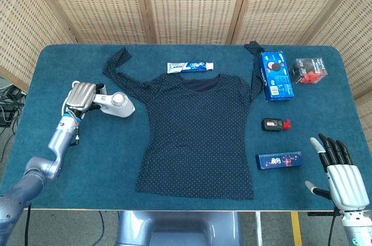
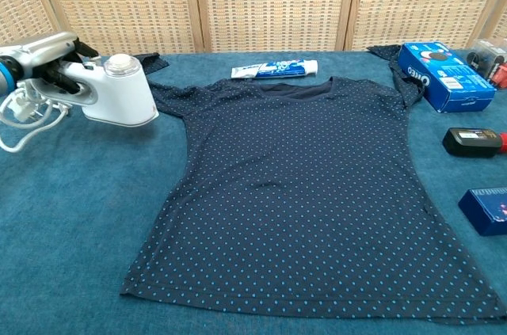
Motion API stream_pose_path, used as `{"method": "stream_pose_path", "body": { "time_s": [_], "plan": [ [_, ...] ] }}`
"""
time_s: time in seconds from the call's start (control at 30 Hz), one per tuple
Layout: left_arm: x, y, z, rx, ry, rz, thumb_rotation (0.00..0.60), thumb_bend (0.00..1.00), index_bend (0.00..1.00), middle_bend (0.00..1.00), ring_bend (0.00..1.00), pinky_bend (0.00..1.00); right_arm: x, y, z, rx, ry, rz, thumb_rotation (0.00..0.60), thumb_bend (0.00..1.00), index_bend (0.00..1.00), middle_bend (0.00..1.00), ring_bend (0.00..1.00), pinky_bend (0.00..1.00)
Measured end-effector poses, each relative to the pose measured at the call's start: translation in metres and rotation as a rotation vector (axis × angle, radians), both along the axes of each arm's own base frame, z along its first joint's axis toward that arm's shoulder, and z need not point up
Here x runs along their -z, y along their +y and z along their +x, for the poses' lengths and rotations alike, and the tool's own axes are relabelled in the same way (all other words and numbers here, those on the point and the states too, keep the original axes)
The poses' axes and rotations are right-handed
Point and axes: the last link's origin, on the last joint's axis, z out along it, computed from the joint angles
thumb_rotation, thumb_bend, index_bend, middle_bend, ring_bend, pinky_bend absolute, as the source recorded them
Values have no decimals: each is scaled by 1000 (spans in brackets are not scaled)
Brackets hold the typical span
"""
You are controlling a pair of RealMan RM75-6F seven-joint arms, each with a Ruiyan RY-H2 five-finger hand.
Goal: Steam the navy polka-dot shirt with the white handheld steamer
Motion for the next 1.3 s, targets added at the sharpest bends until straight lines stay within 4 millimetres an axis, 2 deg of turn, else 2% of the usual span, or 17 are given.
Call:
{"method": "stream_pose_path", "body": {
  "time_s": [0.07, 0.1, 0.13, 0.2, 0.37, 0.43, 0.5, 0.77, 0.93, 1.17, 1.3],
  "plan": [
    [6, 2, 1, -12, -6, -6, 600, 223, 919, 729, 639, 679, 1, -1, -1, 6, 1, 1, 600, 0, 0, 0, 0, 0],
    [10, 3, 2, -19, -12, -9, 600, 136, 824, 652, 576, 619, 1, -1, -2, 9, 2, 1, 600, 0, 0, 0, 0, 0],
    [12, 4, 2, -22, -18, -11, 600, 85, 747, 591, 526, 573, 1, -2, -2, 10, 2, 2, 600, 0, 0, 0, 0, 0],
    [16, 4, 3, -30, -25, -21, 600, 6, 514, 400, 374, 426, 1, -2, -2, 11, 3, 3, 600, 0, 0, 0, 0, 0],
    [22, 3, 2, -35, -6, -62, 600, 0, 221, 55, 102, 195, 1, -2, -2, 7, 1, 6, 600, 0, 0, 0, 0, 0],
    [23, 2, 2, -33, -4, -76, 600, 0, 93, 3, 17, 102, 1, -2, -1, 6, 0, 6, 600, 0, 0, 0, 0, 0],
    [23, 0, 3, -28, -7, -94, 600, 0, 9, 0, 0, 23, 1, -1, -1, 1, -2, 4, 600, 0, 0, 0, 0, 0],
    [21, -10, 3, -12, -15, -157, 600, 0, 0, 0, 0, 0, 0, 4, 4, -23, -7, 7, 600, 0, 0, 0, 0, 0],
    [11, -26, 4, 14, -32, -191, 600, 0, 0, 0, 0, 0, 0, 8, 8, -40, -12, 9, 600, 0, 0, 0, 0, 0],
    [-23, -61, 5, 62, -86, -164, 600, 0, 0, 0, 0, 0, -3, 15, 13, -73, -24, 13, 600, 0, 0, 0, 0, 0],
    [-53, -88, -3, 80, -77, -90, 600, 0, 0, 0, 0, 0, -5, 17, 12, -76, -31, 5, 600, 0, 0, 0, 0, 0]
  ]
}}
